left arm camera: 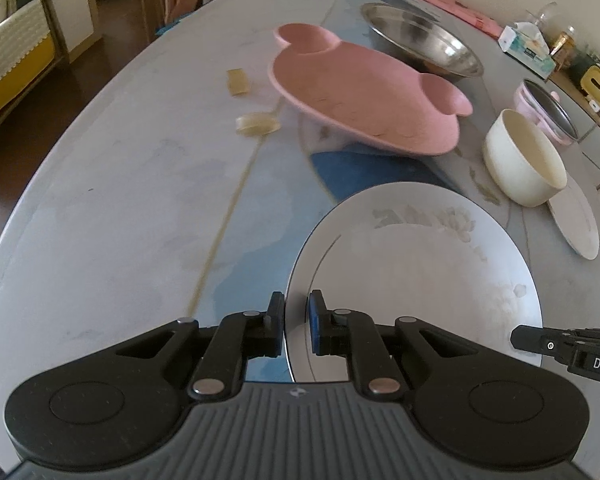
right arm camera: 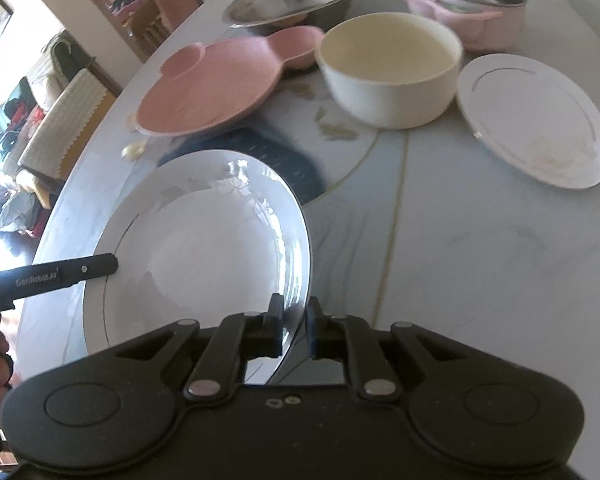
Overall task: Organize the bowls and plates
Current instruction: 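Lift the large white plate with both grippers toward the table edge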
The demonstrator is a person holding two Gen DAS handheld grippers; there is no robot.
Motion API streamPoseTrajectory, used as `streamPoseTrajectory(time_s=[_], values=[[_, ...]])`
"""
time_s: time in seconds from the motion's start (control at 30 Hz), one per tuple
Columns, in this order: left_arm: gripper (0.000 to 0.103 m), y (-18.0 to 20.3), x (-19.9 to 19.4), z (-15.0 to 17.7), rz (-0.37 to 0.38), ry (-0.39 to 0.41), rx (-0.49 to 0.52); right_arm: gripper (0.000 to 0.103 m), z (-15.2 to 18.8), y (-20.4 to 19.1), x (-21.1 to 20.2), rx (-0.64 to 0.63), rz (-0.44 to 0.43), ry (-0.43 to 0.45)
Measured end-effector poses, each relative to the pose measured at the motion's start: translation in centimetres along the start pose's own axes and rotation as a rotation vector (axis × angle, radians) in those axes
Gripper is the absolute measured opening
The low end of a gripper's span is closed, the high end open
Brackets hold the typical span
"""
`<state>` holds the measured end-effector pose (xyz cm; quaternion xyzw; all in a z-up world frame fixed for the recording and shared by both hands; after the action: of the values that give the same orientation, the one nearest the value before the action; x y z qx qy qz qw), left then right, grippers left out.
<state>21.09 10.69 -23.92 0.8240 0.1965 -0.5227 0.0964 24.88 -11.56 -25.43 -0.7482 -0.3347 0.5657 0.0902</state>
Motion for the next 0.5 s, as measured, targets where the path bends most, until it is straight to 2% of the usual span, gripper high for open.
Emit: streamPoseTrajectory(time_s=[0.5], values=[[0.011, -8.8, -1.3, 3.7, -0.046, -0.008, -0.068, 0.011, 3.7, -7.0, 3.3, -0.059, -0.089, -0.088]])
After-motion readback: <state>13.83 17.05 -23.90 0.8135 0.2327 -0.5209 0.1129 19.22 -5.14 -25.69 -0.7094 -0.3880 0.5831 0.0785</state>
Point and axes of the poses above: each gripper's, at about its wrist camera, not at the fingertips, and x roughly the way its jaws point, y to its right, z to its underside, the point moved 9 cm from there along x, roughly the way its jaws point, and after that the axes turned 14 degrees about -z, right-handed, at the moved point
